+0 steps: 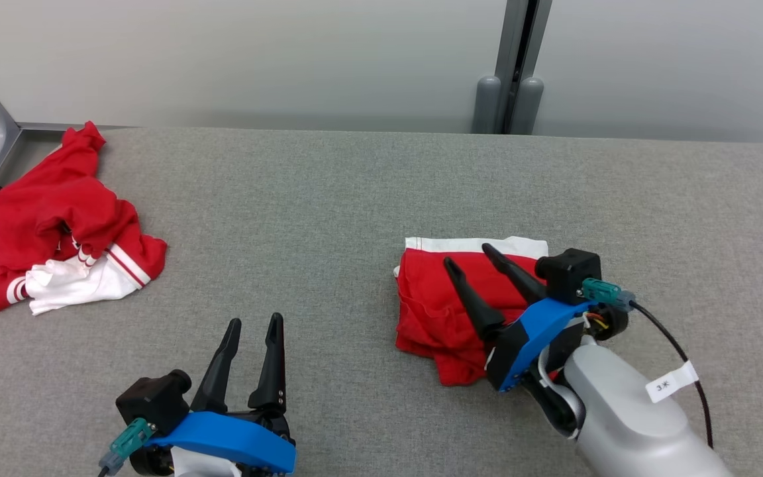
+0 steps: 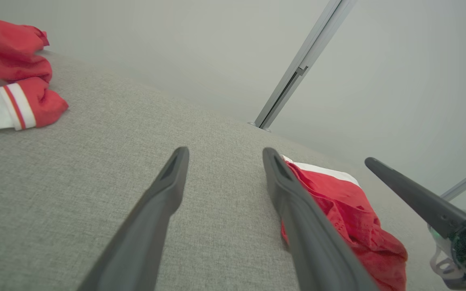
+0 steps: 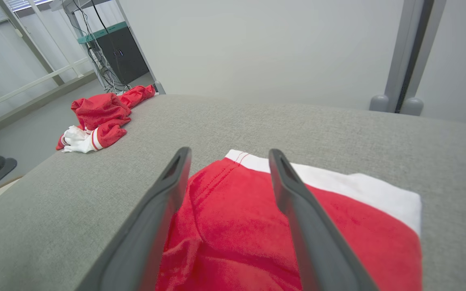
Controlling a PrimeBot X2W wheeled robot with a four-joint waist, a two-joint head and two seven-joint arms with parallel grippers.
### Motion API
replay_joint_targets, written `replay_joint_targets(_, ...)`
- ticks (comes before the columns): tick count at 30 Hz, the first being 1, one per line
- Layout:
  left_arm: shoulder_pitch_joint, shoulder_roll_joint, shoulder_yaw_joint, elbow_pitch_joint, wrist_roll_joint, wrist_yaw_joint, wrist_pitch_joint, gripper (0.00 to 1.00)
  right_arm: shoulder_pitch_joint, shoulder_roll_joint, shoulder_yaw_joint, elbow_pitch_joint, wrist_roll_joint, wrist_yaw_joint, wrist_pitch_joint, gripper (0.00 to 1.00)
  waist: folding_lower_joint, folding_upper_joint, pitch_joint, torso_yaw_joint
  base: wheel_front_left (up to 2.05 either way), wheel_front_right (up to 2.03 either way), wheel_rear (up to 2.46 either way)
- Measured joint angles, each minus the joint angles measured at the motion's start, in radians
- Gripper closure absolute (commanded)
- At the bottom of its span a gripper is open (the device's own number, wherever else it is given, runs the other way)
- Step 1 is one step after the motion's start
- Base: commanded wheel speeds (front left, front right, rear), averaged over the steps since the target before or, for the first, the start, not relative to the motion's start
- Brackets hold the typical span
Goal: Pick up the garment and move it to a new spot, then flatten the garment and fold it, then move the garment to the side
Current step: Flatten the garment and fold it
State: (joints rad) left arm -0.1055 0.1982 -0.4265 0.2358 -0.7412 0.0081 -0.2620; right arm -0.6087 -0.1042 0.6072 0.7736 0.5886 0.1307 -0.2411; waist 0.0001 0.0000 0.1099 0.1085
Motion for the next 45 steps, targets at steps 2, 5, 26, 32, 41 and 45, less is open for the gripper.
replay_joint_targets(2, 0.001, -0.002, -0.003, 0.001, 0.002, 0.000, 0.000, 0.00, -0.004, -0.022, -0.021, 0.014, -0.047, 0.000, -0.007, 0.00, 0.0000, 0.0000, -0.001, 0.002, 0.00, 0.00, 0.00)
replay_joint_targets(5, 0.002, -0.003, -0.006, 0.004, 0.002, -0.001, 0.000, 0.00, -0.004, -0.040, -0.054, 0.033, -0.109, 0.000, -0.012, 0.00, 0.0000, 0.0000, -0.001, 0.006, 0.00, 0.00, 0.00)
replay_joint_targets(26, -0.006, -0.008, 0.005, 0.018, 0.002, -0.009, 0.000, 0.00, 0.012, 0.051, 0.181, 0.174, -0.285, 0.000, 0.013, 1.00, 0.0000, 0.0000, 0.036, 0.033, 0.00, 0.00, 0.00)
replay_joint_targets(32, -0.010, -0.015, 0.022, 0.033, 0.002, -0.015, 0.000, 0.00, 0.001, 0.053, 0.274, 0.173, -0.245, 0.000, 0.010, 1.00, 0.0000, 0.0000, 0.042, 0.032, 0.00, 0.00, 0.00)
replay_joint_targets(41, -0.011, -0.019, 0.040, 0.054, 0.028, -0.022, 0.000, 0.00, -0.020, 0.053, 0.192, 0.118, -0.252, 0.000, -0.019, 0.00, 0.0000, 0.0000, 0.030, -0.001, 0.00, 0.00, 0.00)
replay_joint_targets(45, -0.016, -0.017, 0.049, 0.064, 0.062, -0.018, 0.000, 0.00, 0.017, 0.050, 0.017, 0.010, -0.297, 0.000, -0.021, 0.00, 0.0000, 0.0000, 0.014, -0.019, 0.00, 0.00, 0.00)
